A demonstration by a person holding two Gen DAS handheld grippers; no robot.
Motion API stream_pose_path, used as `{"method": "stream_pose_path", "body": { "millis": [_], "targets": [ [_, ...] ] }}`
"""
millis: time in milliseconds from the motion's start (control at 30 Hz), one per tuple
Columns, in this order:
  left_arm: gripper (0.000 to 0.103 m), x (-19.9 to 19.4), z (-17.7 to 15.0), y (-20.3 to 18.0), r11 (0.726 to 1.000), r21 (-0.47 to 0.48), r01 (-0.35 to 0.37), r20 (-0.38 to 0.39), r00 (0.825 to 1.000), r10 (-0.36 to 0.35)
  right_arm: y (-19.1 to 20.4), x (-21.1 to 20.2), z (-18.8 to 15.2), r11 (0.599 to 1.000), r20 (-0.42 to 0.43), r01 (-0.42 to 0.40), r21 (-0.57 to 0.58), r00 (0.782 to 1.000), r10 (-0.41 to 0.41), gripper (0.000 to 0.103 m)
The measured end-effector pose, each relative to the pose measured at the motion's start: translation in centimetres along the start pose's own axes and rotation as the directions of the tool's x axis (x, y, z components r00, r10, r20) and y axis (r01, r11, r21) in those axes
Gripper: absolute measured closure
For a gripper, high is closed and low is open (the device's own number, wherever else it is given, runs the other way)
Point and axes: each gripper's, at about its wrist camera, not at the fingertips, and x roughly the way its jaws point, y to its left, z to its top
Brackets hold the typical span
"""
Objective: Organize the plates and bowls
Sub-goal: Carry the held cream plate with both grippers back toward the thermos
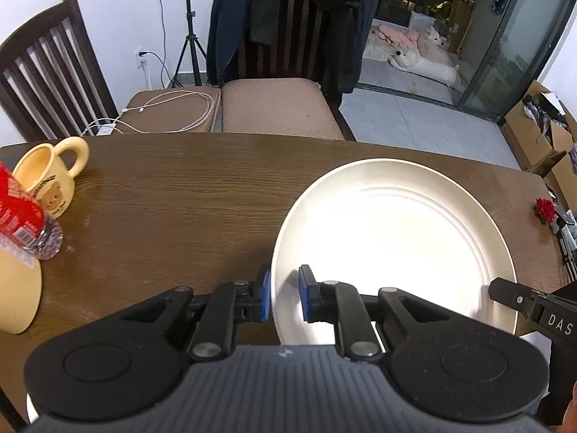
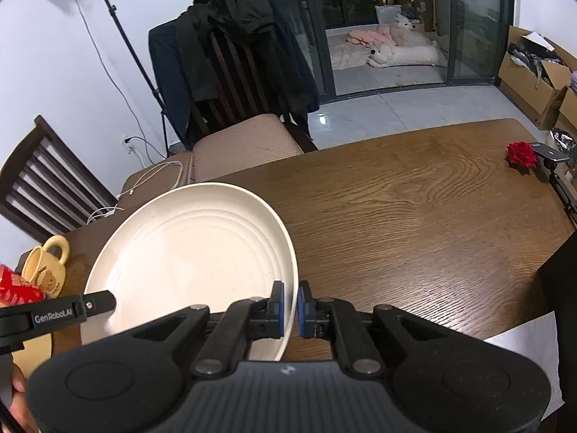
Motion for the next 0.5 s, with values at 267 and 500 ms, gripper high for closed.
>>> {"method": "stream_pose_path", "body": {
  "millis": [267, 500],
  "targets": [
    [0.088, -2.3, -1.0, 2.5, 1.000, -0.025, -0.008, 0.021, 1.000, 0.009, 2.4, -1.6, -0.7, 0.999, 0.005, -0.018, -0.029, 1.000, 0.018, 0.096],
    [0.088, -4.7, -1.7, 4.6, 0.999, -0.052, -0.018, 0.044, 0.999, 0.021, 4.6, -3.2, -1.6, 0.998, 0.015, -0.038, -0.058, 0.999, 0.039, 0.096]
  ]
}}
